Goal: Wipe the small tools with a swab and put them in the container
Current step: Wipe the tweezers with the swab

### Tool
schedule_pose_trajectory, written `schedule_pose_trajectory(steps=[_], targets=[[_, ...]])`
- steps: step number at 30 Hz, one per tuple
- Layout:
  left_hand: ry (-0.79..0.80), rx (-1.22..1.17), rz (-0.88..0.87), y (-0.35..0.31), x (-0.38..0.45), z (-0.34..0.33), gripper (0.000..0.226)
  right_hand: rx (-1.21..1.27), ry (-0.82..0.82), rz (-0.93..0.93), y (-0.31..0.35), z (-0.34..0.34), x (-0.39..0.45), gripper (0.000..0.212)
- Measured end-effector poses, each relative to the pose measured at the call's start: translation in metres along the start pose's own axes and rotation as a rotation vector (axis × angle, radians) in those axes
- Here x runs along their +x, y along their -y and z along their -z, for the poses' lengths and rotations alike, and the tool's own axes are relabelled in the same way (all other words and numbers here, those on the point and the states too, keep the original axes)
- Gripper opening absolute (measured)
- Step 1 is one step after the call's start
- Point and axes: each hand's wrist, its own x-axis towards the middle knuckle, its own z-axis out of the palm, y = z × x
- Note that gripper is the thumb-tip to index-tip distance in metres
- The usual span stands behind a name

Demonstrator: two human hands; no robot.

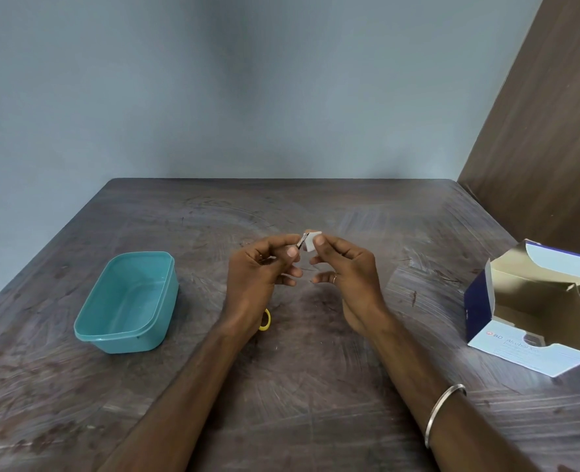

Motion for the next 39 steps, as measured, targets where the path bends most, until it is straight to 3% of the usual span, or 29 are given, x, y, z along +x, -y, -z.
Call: schedule_pose_trajectory(steps=[14, 17, 23, 29, 39], targets=[[0.011, -0.092, 0.007, -0.0007, 0.0007, -0.0002, 0.026, 0.037, 0.245, -0.013, -0.0003, 0.0035, 0.0006, 0.028], [0.036, -0.073, 0.010, -0.0004, 0.0008, 0.0002, 0.029, -0.009, 0.233, 0.000, -0.0001, 0.0045, 0.0009, 0.031], [0.102, -0.082, 0.083, 0.0016, 0.0019, 0.0020, 0.031, -0.030, 0.235, 0.013, 0.0013, 0.0047, -0.0006, 0.017], [0.243, -0.004, 0.230, 0.0027, 0.0001, 0.0012, 0.022, 0.011, 0.196, 0.020, 0.0046, 0.0055, 0.0008, 0.012], [0.075, 0.237, 0.006, 0.0047, -0.0015, -0.0022, 0.012, -0.042, 0.116, 0.012, 0.0036, 0.0031, 0.0020, 0.012]])
